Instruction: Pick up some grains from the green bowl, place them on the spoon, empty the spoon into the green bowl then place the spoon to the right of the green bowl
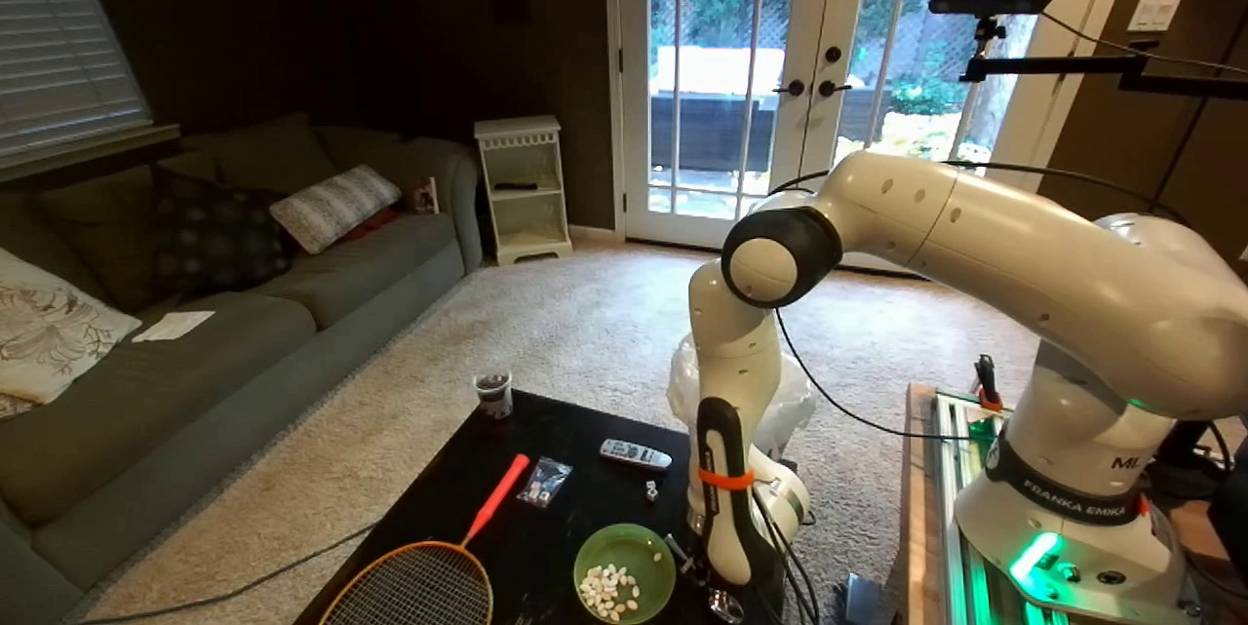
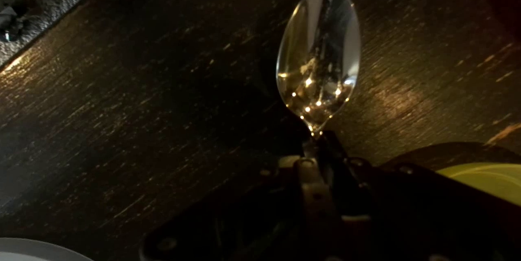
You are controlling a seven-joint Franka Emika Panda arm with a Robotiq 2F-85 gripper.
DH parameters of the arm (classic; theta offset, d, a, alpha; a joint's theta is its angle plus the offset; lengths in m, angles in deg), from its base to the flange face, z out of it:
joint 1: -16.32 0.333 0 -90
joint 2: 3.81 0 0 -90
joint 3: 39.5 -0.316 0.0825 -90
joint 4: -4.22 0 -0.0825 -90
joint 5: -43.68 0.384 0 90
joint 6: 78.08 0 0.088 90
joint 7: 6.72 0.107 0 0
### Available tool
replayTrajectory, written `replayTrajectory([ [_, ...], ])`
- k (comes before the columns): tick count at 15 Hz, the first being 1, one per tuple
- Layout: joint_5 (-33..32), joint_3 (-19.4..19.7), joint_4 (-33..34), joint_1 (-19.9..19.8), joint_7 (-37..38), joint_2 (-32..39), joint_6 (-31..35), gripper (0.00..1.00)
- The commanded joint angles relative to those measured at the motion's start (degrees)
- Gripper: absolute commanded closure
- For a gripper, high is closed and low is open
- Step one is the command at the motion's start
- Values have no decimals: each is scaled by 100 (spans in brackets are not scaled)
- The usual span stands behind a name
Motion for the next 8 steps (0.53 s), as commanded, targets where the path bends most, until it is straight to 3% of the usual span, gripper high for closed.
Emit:
replayTrajectory([
  [1, 46, -84, 179, -76, -16, 164, 11, 98],
  [4, 33, -93, 222, -91, -28, 204, -2, 98],
  [5, 24, -102, 235, -101, -34, 213, -4, 90],
  [6, 17, -112, 246, -109, -38, 219, -10, 65],
  [8, 25, -120, 225, -93, -35, 187, -20, 60],
])
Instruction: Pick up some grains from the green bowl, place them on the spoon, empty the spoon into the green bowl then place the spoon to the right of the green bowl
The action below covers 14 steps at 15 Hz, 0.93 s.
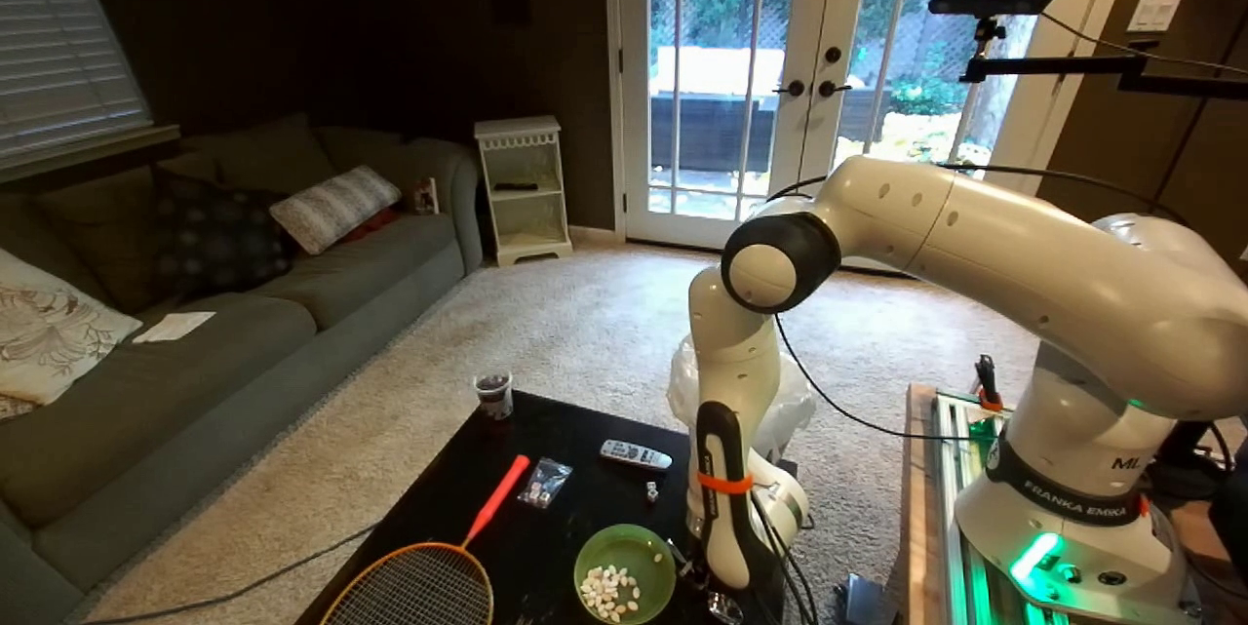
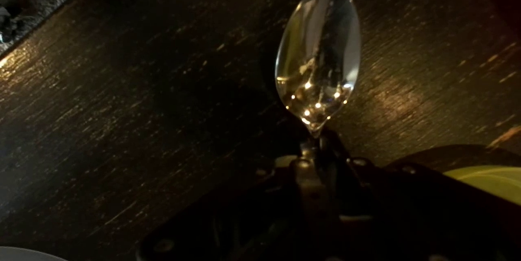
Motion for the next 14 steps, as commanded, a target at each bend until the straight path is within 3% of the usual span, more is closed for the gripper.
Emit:
replayTrajectory([
  [1, 40, -97, 74, -63, -30, 45, -23, 54],
  [6, 167, -19, -224, 202, -7, -286, -51, 20],
  [9, 342, 128, -462, 574, 34, -589, -81, 0],
  [14, 638, 245, -881, 1201, 64, -1183, -108, 0],
])
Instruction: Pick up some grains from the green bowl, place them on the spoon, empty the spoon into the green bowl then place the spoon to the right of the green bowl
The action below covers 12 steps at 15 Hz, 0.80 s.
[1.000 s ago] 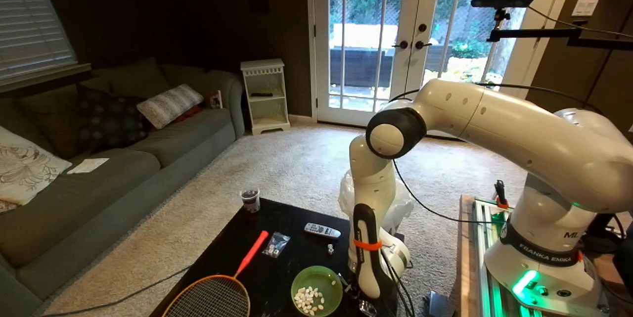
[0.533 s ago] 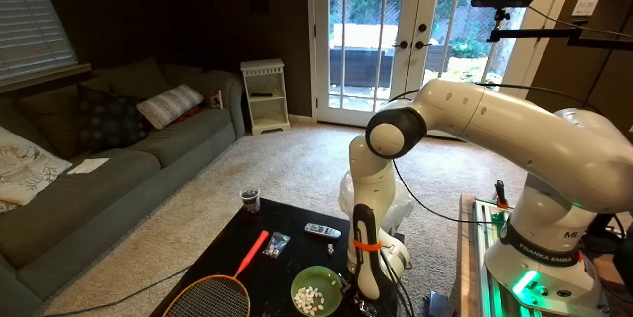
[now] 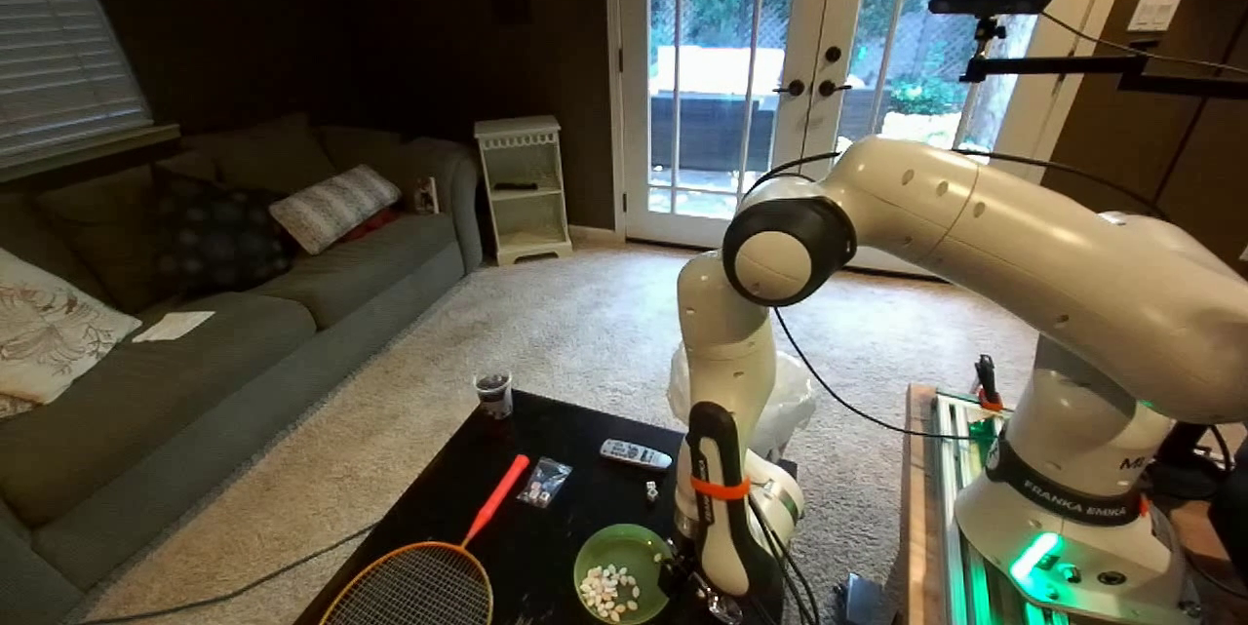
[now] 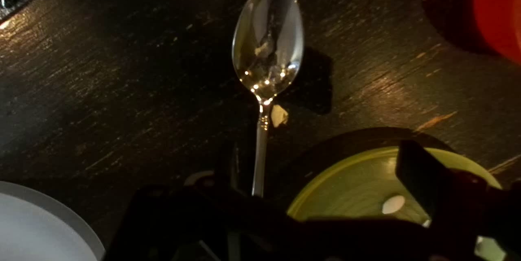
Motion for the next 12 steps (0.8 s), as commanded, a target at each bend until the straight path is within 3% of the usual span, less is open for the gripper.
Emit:
replayTrajectory([
  [1, 366, 144, -523, 599, 73, -645, -91, 0],
  [12, 910, 779, -955, 1973, 45, -1323, -122, 0],
])
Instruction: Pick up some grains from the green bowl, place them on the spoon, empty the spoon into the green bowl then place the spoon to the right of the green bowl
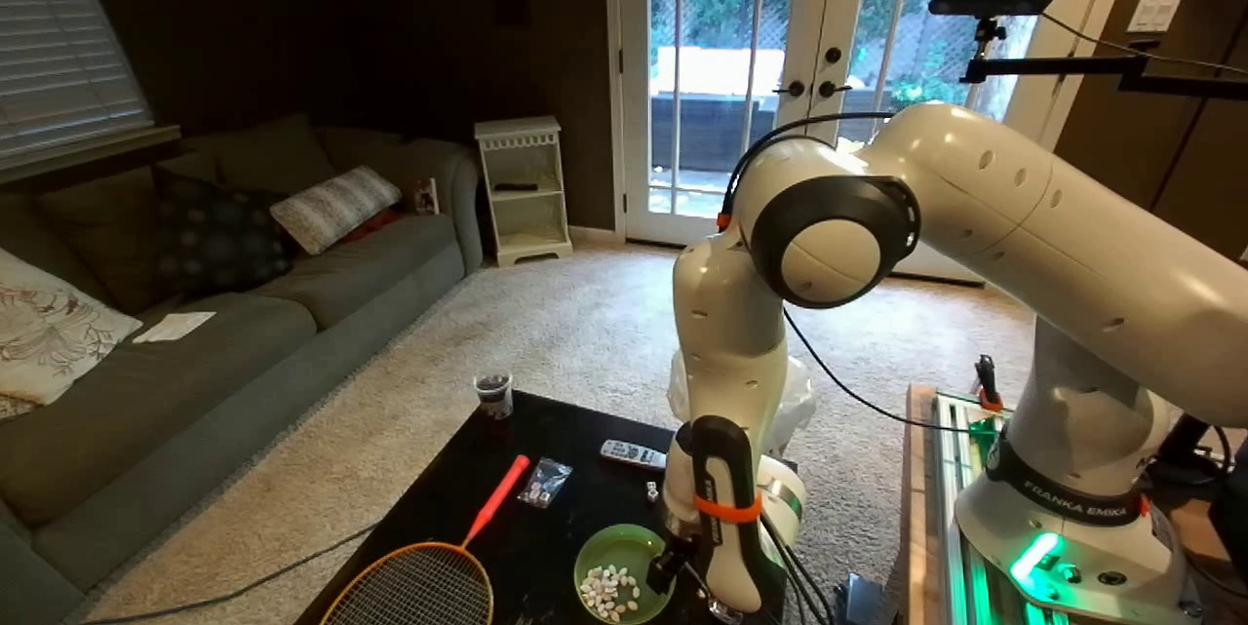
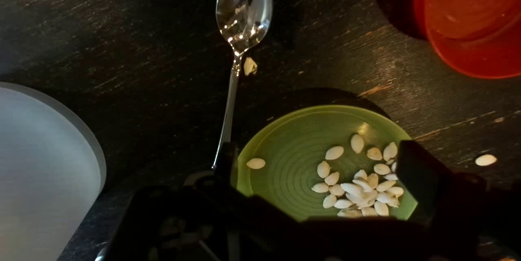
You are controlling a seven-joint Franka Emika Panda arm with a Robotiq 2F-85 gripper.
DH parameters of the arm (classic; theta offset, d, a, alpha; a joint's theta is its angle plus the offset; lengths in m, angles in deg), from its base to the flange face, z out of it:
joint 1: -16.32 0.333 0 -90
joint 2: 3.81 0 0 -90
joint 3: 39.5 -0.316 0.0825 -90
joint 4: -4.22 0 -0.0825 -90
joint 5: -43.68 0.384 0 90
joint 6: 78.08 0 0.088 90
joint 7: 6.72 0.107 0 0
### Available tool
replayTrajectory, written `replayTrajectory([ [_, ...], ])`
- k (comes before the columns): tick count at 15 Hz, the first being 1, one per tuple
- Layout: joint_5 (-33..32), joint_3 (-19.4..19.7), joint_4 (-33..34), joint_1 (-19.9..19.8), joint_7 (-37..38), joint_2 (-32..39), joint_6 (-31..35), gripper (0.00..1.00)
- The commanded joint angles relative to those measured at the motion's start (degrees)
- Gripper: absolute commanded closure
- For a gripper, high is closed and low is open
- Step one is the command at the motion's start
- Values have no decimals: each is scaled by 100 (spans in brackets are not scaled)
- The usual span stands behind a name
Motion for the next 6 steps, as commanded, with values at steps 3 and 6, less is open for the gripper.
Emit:
replayTrajectory([
  [3, 108, 179, -51, 303, -22, -102, -1, 0],
  [6, 112, 194, -47, 330, -24, -96, 0, 0],
])
